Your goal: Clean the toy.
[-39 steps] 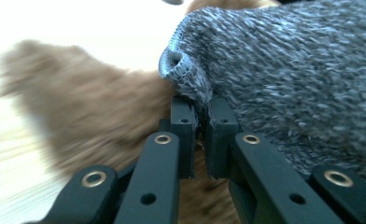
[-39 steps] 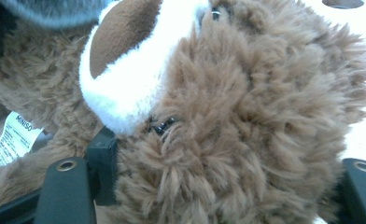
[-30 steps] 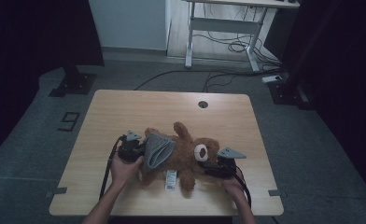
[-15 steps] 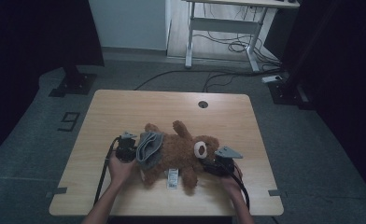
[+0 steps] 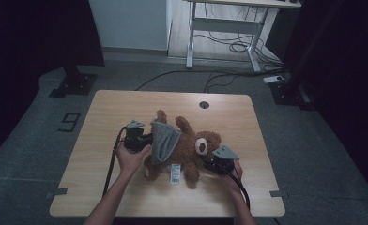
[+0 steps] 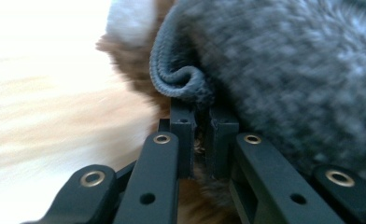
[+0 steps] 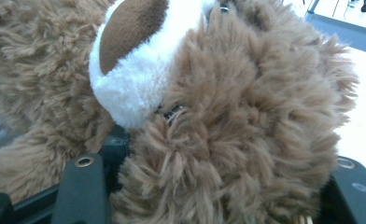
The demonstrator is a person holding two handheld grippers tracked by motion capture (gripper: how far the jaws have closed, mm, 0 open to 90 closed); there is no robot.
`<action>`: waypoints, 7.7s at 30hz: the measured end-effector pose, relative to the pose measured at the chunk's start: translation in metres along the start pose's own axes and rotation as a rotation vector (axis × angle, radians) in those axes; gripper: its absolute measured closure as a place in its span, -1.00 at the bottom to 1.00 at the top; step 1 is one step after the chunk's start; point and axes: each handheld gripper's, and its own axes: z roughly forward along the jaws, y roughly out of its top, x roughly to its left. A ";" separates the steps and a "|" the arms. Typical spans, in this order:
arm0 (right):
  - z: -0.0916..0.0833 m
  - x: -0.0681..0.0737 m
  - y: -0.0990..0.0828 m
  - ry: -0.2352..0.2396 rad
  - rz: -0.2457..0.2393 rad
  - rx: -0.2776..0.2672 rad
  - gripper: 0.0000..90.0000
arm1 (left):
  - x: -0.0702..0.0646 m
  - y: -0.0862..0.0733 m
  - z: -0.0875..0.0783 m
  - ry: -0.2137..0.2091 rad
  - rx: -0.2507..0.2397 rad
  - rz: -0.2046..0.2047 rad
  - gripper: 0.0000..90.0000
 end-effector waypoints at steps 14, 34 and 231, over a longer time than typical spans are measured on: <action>-0.005 0.000 -0.004 0.025 0.003 -0.006 -0.16 | -0.070 0.010 0.055 -0.065 0.083 0.156 0.84; -0.009 -0.001 -0.006 0.058 0.018 -0.013 -0.19 | -0.014 -0.008 0.007 0.013 0.046 0.073 0.84; 0.002 -0.002 -0.001 0.055 0.032 -0.007 -0.49 | -0.030 0.011 0.059 -0.016 0.047 0.099 0.85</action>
